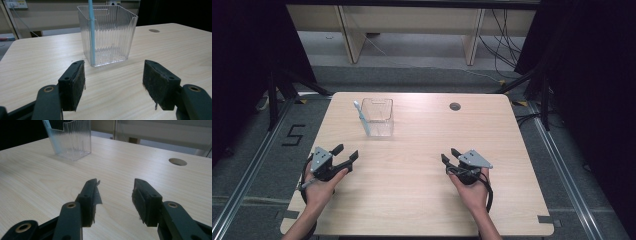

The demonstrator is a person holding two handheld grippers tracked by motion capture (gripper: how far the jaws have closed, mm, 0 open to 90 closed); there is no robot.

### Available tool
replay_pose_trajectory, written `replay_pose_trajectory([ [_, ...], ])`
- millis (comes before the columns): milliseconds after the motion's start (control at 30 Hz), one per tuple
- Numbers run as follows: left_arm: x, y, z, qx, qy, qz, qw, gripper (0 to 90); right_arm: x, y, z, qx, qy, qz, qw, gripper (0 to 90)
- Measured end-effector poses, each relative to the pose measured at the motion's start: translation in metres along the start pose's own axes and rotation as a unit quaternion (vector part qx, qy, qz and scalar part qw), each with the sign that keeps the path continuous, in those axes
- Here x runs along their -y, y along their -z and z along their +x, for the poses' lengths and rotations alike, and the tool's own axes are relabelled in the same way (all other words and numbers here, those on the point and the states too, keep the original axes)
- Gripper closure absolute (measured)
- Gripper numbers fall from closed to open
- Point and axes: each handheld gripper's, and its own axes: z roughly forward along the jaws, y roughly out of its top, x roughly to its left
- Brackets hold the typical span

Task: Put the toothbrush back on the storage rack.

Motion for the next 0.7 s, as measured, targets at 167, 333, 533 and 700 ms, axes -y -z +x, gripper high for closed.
replay_pose_trajectory([
  [167,0.009,0.007,-0.003,0.000,0.004,-0.003,1.0000,33.2,0.000,-0.001,0.000,-0.002,0.003,0.001,1.0000,54.8],
  [333,0.016,0.007,-0.004,0.004,0.008,-0.004,0.9999,32.8,0.001,-0.002,0.002,-0.004,0.002,0.004,1.0000,54.5],
  [533,0.018,0.009,-0.005,-0.002,0.007,-0.004,1.0000,32.0,0.002,-0.002,0.002,-0.006,0.001,0.003,1.0000,53.8],
  [700,0.019,0.010,-0.006,-0.007,0.000,-0.006,1.0000,31.9,0.000,-0.003,0.003,-0.014,-0.010,0.010,0.9998,53.0],
])
